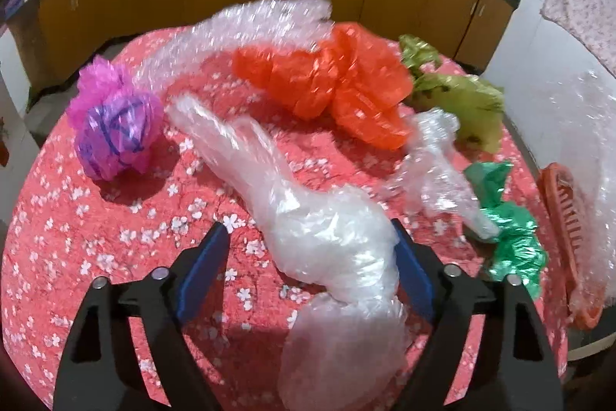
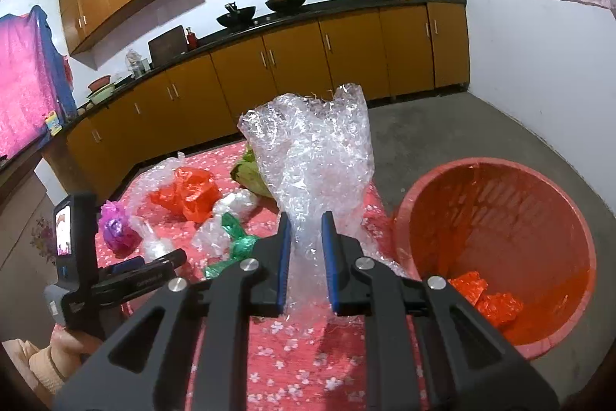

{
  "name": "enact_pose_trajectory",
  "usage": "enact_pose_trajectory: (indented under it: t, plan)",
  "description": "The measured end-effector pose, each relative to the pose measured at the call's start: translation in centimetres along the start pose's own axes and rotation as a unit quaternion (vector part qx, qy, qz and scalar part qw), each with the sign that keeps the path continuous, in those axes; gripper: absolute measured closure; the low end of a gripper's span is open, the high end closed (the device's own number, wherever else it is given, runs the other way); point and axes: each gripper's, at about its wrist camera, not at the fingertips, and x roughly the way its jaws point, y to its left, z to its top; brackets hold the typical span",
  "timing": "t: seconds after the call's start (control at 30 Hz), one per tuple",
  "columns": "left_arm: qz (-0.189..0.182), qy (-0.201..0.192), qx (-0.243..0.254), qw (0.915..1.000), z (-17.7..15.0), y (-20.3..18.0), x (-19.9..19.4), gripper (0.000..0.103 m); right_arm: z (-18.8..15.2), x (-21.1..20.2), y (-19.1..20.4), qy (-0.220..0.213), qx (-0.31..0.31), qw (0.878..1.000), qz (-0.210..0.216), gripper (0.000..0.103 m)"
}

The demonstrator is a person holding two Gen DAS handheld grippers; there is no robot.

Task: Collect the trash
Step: 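Grasp a clear plastic bag with the left tool while the right tool lifts bubble wrap, then carry the clear bag and bubble wrap toward the orange basket with both tools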

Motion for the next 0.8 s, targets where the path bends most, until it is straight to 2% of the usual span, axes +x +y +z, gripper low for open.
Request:
enact_pose_trajectory:
  t: [0.07,0.17,0.23,0.57,0.8]
  plan:
    - [0.004,-0.003,0.005,1.0,0.0,0.0,0.0,0.026,-0.1,0.1,-0.1,0.0,-0.002,1.0,-0.002,0.086]
    - [-0.003,-0.005,0.011,0.9999,0.1,-0.1,-0.1,0.045,-0.2,0.3,-0.4,0.001,-0.001,1.0,-0.004,0.086]
    - [-0.014,-0.005,0.013,0.9998,0.1,0.0,-0.2,0.049,-0.2,0.3,-0.6,0.002,-0.001,1.0,-0.004,0.086]
    - [-0.05,-0.047,0.037,0.997,-0.1,-0.1,-4.7,0.051,-0.3,-0.9,-0.8,-0.007,-0.003,1.0,-0.014,0.086]
    - [-0.097,-0.08,0.068,0.9897,0.7,-2.8,-8.6,0.051,-0.5,-2.1,-1.9,-0.013,0.005,1.0,-0.023,0.086]
